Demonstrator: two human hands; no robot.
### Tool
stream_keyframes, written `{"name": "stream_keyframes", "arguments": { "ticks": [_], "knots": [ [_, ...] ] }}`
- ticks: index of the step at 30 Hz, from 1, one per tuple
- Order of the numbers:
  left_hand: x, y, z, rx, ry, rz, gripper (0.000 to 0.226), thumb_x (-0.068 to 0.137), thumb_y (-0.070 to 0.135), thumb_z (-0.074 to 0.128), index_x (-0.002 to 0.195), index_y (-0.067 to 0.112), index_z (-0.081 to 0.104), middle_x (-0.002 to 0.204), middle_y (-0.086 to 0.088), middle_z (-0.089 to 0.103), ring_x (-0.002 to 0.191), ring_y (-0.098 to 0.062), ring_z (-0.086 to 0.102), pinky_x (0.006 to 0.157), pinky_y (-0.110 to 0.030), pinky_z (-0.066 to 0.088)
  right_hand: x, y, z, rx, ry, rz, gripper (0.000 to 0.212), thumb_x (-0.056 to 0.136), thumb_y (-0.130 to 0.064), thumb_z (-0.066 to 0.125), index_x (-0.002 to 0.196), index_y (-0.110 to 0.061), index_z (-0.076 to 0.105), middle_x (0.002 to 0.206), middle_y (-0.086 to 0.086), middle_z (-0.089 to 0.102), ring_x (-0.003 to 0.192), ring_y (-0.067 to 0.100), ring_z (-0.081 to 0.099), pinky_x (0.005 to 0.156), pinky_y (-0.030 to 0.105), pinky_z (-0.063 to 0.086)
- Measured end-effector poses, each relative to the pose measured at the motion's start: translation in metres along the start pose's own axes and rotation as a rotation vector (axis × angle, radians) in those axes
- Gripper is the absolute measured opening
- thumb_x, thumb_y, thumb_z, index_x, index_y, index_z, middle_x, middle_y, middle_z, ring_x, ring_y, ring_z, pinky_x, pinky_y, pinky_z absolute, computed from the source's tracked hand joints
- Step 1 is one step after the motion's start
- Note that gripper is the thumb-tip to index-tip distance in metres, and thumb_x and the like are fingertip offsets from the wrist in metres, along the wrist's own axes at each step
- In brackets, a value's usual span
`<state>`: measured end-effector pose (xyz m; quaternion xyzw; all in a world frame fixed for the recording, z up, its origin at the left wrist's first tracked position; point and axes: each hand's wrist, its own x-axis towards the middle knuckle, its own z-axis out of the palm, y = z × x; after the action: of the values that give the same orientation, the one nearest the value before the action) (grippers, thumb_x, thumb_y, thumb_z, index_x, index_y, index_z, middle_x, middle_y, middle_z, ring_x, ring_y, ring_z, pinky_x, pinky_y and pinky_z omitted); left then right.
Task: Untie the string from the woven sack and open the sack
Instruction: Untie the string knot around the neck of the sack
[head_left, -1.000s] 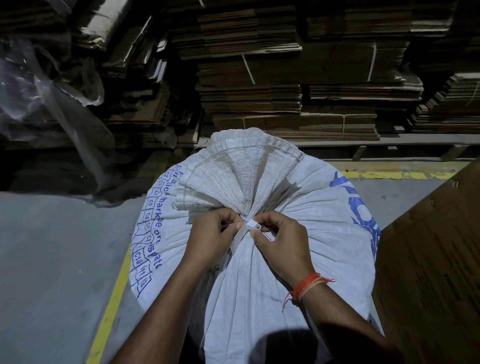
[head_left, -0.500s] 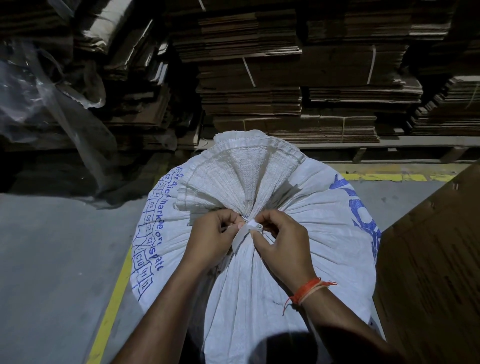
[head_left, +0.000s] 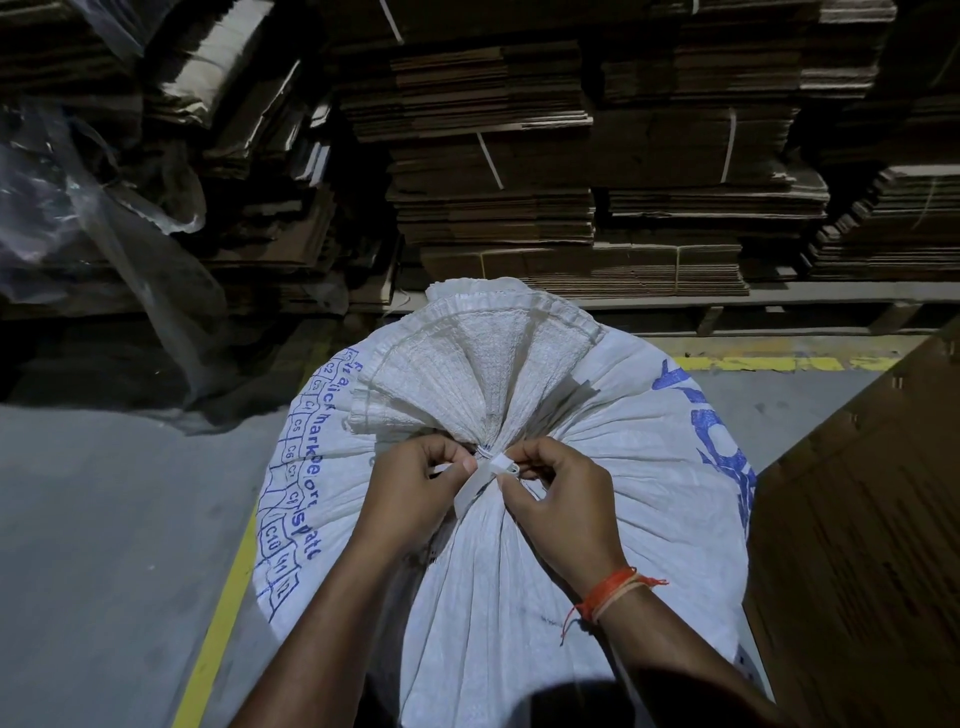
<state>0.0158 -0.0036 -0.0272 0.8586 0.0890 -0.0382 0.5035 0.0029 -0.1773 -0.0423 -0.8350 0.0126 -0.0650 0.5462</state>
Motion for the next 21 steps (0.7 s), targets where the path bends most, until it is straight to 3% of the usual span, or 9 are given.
{"name": "stream_keyframes", "arguments": {
  "ticks": [5, 21],
  "knots": [
    [0.0004, -0.0013, 0.0014, -0.029, -0.028, -0.017, 0.014, 0.095, 0.022, 0.074, 0.081, 0.018, 0.075, 0.064, 0.003, 0.07, 0.051, -0.01, 0.057, 0.059, -0.029, 0.048, -0.0003, 0.0013, 0.0009, 0.01, 0.007, 0.01, 0.017, 0.08, -0.014, 0.08, 0.09, -0.027, 0.077, 0.086, -0.014, 0.077, 0.086, 0.005, 0.072, 0.08, 0.025, 0.06],
    [-0.0013, 0.0005, 0.0073, -0.121, -0.06, -0.071, 0.018, 0.096, 0.018, 0.071, 0.078, 0.016, 0.074, 0.061, 0.003, 0.066, 0.053, -0.016, 0.052, 0.057, -0.028, 0.043, -0.0028, 0.0023, 0.0029, 0.002, 0.022, 0.007, 0.016, 0.081, -0.016, 0.081, 0.091, -0.027, 0.077, 0.087, -0.015, 0.077, 0.087, 0.003, 0.072, 0.081, 0.025, 0.061]
  ]
}}
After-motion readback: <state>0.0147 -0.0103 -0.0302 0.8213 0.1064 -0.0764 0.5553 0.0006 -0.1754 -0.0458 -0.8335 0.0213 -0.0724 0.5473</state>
